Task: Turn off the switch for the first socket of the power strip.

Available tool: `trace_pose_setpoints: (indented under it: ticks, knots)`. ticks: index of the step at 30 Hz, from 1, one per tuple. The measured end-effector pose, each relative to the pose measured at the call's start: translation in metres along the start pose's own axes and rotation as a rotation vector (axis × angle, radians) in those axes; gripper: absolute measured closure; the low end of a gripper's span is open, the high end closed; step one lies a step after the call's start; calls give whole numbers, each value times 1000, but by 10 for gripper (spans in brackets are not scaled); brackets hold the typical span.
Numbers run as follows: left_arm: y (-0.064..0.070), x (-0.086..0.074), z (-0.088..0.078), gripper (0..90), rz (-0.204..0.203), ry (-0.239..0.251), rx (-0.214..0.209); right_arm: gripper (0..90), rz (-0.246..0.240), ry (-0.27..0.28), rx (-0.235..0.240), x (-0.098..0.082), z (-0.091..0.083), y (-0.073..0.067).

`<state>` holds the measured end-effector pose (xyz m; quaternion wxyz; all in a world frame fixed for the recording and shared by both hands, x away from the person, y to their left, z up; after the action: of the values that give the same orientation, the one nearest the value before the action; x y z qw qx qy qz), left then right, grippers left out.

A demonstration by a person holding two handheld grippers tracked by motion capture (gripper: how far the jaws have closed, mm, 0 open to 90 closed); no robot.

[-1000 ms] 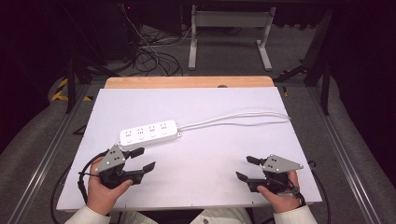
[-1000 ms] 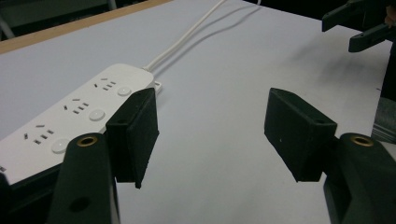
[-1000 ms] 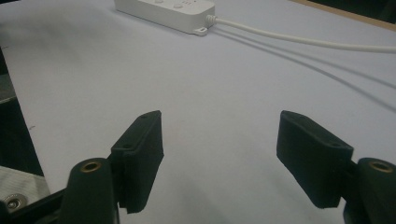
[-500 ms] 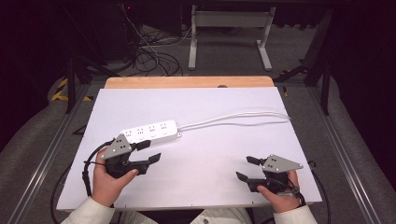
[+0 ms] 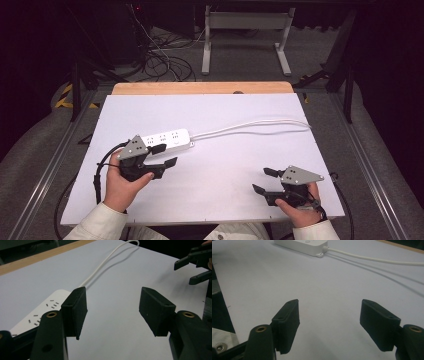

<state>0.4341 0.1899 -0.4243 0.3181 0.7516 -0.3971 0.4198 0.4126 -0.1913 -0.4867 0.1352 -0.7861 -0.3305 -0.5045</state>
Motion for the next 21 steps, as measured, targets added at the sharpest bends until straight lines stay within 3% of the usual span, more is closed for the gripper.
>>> trace_pose_setpoints:
  ticks: [8, 12, 13, 14, 21]
  knots:
    - [-7, 3, 10, 415, -12, -2, 0, 326, -3, -4, 6, -1, 1, -1]
    - [-8, 5, 10, 435, 1, 15, 1, 326, -2, -2, 5, -1, 1, -1]
    - [-9, 6, 10, 442, 20, 24, 12, 326, -2, -1, 5, 0, 1, -1]
    - [-10, 6, 10, 469, 30, 29, 15, 326, -1, -1, 5, 0, 1, -1]
    - [-22, 12, 17, 687, 1, 4, 1, 326, 1, -2, 7, -1, 1, -1]
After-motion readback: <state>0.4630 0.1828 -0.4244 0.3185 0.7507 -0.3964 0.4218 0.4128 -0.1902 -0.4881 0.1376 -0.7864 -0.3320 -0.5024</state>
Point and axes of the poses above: each handheld gripper's, and its own axes: z roughly forward along the jaws, x roughly out of its top, y roughly to its right, the point moved 4 cm from there along z, roughly forward along the jaws, and after that the axes turned 13 degrees about -x, right-handed, at the moved point
